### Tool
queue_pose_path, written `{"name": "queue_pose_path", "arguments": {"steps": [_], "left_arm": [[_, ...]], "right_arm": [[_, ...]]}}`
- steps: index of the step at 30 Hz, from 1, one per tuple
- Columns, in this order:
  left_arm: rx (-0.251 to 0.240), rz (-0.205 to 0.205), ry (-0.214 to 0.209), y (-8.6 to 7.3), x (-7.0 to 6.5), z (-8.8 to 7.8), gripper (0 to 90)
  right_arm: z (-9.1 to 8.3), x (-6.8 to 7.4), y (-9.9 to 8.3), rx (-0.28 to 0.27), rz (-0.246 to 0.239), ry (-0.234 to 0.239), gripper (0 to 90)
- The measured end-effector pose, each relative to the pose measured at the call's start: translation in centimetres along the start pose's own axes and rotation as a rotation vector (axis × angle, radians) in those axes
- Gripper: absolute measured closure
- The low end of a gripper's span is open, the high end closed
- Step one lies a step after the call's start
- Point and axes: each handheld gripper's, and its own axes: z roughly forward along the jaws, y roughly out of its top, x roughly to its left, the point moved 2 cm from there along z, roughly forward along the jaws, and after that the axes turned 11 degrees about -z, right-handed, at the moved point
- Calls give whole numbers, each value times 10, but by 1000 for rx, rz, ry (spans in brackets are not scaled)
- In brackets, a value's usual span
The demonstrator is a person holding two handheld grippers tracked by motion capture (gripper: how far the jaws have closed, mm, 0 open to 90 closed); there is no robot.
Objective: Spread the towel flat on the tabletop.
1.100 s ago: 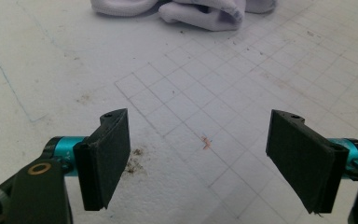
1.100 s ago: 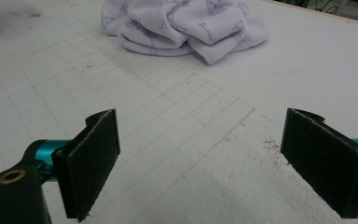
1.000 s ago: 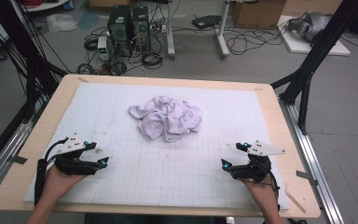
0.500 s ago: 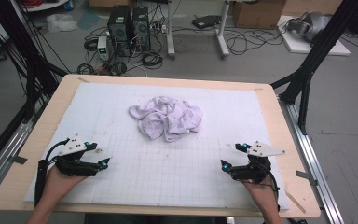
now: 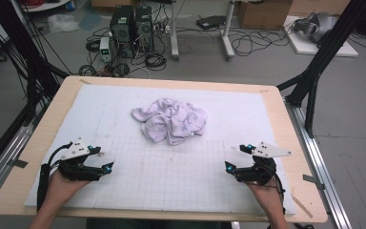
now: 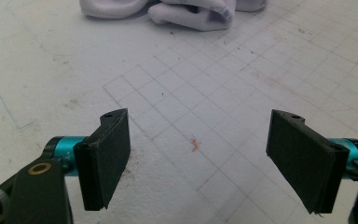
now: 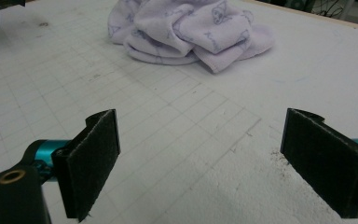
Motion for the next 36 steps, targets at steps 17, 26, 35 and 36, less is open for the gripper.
{"name": "queue_pose_path", "arguments": {"steps": [17, 26, 35, 36], "left_arm": [[-17, -14, -2, 3, 2, 2, 222], [-21, -16, 0, 3, 3, 2, 223], [-20, -16, 1, 3, 4, 1, 224], [-20, -15, 1, 4, 4, 1, 225]], "right_arm": [[26, -14, 40, 4, -20, 71, 111], [50, -28, 78, 1, -46, 100, 115], [87, -33, 124, 11, -86, 153, 157], [93, -32, 127, 19, -89, 161, 163]]}}
